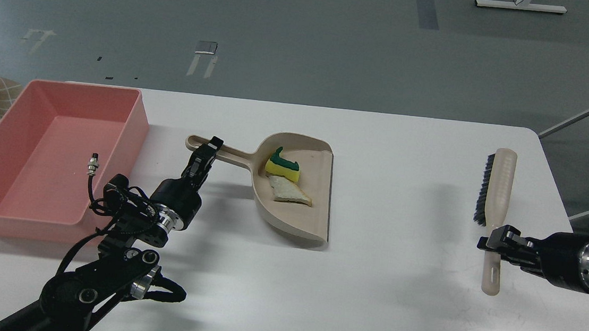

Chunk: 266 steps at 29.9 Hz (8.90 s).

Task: Sweep and dump garbage into bin
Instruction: 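Move the brush back and release it on the table with the right gripper, then raise the right gripper away from the brush, then lift the loaded dustpan with the left gripper over the pink bin, then tilt the dustpan with the left gripper to dump contents into the bin, then carry the empty dustpan back and lower it onto the table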

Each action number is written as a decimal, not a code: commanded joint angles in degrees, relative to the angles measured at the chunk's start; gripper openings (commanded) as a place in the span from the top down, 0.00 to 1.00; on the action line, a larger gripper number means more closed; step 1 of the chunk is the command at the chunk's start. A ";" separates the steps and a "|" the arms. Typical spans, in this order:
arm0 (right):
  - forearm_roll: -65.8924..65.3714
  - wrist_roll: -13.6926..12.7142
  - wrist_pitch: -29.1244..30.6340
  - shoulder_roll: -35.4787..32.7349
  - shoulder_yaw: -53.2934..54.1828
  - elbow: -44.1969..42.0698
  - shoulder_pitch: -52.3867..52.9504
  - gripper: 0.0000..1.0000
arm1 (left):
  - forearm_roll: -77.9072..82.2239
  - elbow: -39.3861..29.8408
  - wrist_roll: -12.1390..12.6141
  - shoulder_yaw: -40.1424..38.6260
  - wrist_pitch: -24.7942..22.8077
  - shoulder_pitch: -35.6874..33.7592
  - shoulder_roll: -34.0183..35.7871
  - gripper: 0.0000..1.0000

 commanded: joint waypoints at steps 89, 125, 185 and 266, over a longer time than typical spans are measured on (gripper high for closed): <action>-4.66 2.30 0.00 31.83 52.05 -12.53 -3.26 0.00 | -3.56 1.07 -2.06 -0.62 1.32 -0.34 -0.10 0.82; 13.53 28.58 0.00 51.19 62.53 -42.51 0.43 0.02 | -12.26 -15.63 -1.98 -5.62 0.36 0.10 15.10 0.82; 13.62 28.76 0.00 49.35 61.12 -41.37 -7.04 0.02 | -12.09 0.53 -4.18 -53.70 -25.22 31.74 31.71 0.83; 13.97 32.10 0.00 45.83 62.00 -35.22 -14.42 0.01 | 4.44 -21.27 32.21 -12.92 0.88 5.02 -6.51 0.91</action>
